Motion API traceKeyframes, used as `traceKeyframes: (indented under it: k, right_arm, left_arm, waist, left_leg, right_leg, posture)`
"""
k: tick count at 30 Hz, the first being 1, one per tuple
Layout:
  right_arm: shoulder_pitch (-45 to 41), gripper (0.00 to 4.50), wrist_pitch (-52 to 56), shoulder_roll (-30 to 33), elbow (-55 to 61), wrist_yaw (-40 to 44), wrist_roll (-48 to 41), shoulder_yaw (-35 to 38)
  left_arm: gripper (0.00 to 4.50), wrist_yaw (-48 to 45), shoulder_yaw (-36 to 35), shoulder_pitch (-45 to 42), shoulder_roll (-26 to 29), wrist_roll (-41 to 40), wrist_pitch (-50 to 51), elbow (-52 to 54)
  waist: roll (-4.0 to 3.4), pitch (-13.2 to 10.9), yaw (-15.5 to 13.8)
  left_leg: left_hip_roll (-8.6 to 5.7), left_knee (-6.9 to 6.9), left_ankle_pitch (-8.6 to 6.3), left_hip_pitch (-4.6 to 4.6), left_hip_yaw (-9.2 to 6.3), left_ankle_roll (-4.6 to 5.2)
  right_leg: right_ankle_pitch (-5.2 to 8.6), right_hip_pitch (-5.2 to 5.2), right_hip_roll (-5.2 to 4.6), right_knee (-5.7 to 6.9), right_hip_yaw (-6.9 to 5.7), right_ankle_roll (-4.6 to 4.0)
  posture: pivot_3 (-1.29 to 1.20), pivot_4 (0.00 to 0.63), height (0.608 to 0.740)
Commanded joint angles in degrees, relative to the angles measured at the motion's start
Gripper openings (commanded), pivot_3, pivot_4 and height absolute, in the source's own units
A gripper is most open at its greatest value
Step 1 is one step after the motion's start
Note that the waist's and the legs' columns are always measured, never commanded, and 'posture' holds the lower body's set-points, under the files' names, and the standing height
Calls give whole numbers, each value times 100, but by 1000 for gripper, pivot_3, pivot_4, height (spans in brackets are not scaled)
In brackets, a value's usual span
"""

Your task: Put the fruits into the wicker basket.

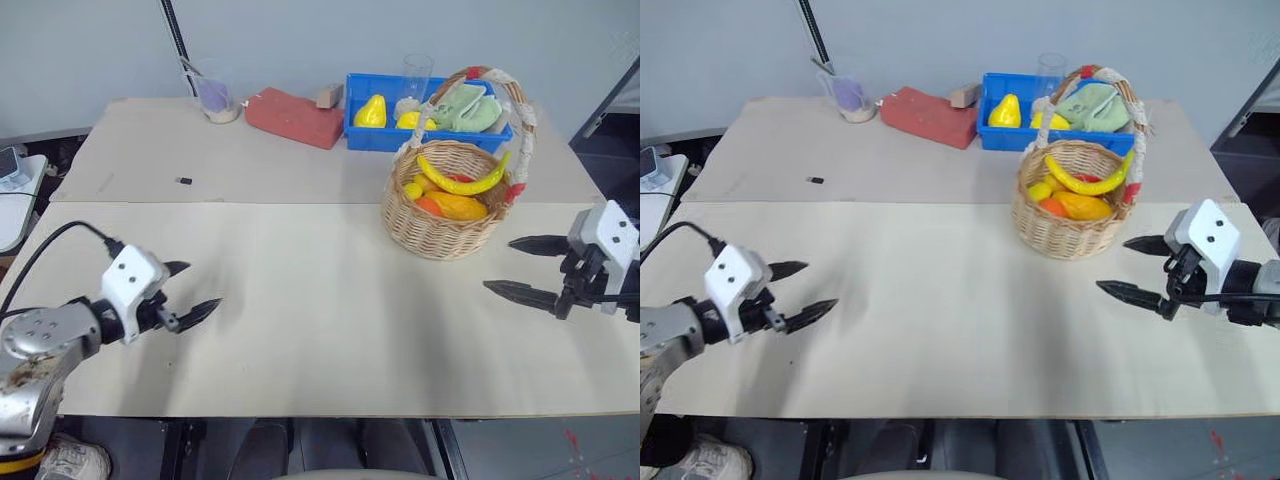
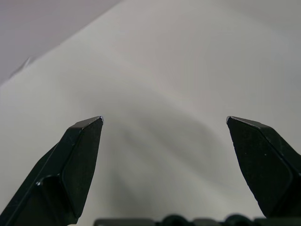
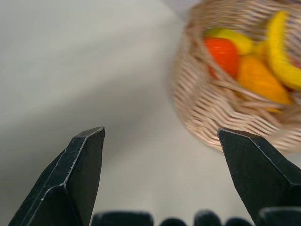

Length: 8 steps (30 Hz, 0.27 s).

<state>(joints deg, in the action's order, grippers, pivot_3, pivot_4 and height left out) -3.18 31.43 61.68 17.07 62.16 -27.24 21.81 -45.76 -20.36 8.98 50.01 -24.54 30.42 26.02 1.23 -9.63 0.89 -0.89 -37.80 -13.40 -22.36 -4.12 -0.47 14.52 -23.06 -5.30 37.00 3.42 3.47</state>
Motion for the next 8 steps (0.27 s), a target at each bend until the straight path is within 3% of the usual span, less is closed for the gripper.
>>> traceKeyframes:
  k: [1,8]
  right_arm:
    - [-126,4206,-243,141,-103,127,84,-13]
    - [-265,4206,-377,158,-247,189,234,-154]
  left_arm:
    - [4500,-10,-261,19,11,17,-127,127]
    - [4500,-80,-228,-85,-17,-168,-28,113]
  waist:
    - [0,0,-51]
    - [0,0,-35]
  left_leg:
    - [-3,-1,0,0,0,0]
    - [-3,-2,0,-2,1,-1]
  right_leg:
    - [0,1,-4,0,-1,0]
    - [0,0,-4,0,-1,0]
  posture:
    - [0,150,711]
    - [0,150,711]
